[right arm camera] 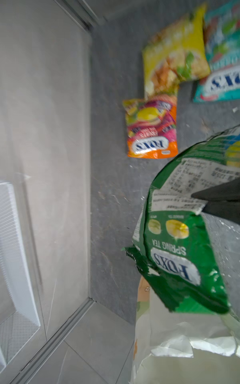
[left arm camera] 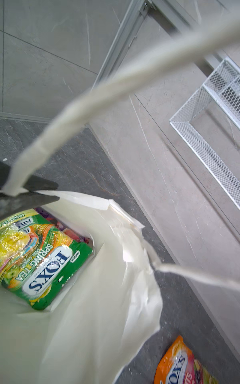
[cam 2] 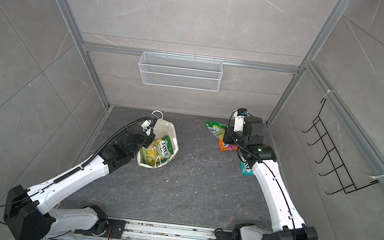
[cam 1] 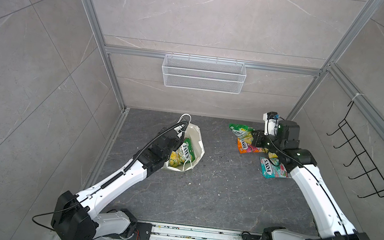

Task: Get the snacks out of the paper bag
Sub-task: 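Carry the green Spring Tea bag out toward the other snacks with the right gripper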

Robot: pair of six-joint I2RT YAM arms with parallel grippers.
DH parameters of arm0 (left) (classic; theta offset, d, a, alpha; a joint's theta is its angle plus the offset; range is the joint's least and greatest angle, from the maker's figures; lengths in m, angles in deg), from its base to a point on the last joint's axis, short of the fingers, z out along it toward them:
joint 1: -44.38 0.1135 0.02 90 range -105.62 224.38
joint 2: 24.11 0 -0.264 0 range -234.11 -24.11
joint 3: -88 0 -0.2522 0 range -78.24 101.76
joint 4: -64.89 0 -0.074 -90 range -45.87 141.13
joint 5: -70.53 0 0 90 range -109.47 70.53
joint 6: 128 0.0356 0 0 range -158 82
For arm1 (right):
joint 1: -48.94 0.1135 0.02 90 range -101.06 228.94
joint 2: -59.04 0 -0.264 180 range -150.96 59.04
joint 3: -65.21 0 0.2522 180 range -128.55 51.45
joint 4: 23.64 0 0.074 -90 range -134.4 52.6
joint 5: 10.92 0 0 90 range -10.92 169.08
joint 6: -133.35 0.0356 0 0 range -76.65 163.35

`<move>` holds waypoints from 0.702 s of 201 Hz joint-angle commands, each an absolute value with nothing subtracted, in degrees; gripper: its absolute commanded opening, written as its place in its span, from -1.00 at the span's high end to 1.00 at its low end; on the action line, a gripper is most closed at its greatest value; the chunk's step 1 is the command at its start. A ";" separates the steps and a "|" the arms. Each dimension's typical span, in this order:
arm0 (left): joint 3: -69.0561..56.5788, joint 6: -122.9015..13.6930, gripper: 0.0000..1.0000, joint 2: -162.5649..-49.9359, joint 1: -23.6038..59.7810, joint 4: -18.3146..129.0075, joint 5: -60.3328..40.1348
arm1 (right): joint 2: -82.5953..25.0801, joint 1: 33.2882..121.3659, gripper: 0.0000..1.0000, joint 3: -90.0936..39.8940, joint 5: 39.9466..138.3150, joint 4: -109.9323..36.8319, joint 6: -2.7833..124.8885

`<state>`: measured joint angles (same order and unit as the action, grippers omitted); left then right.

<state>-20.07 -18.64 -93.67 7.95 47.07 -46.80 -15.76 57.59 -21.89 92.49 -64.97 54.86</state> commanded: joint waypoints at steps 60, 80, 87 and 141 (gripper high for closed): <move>-28.29 -16.93 1.00 -88.65 0.57 47.55 -35.00 | -22.81 47.59 1.00 -14.43 116.54 -65.25 72.81; -30.78 -17.93 1.00 -87.99 -0.57 48.24 -33.39 | -23.98 45.01 1.00 -10.17 120.10 -60.82 76.88; -31.39 -18.43 1.00 -87.80 -0.83 48.38 -32.56 | -24.46 44.56 1.00 -9.57 120.02 -60.59 76.82; -33.88 -19.71 1.00 -85.60 -1.67 47.27 -19.26 | -27.61 42.29 1.00 -5.54 115.99 -58.80 77.14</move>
<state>-33.25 -18.40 -87.70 -1.12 48.19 -28.60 -27.26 43.18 -6.85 116.57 -61.85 75.91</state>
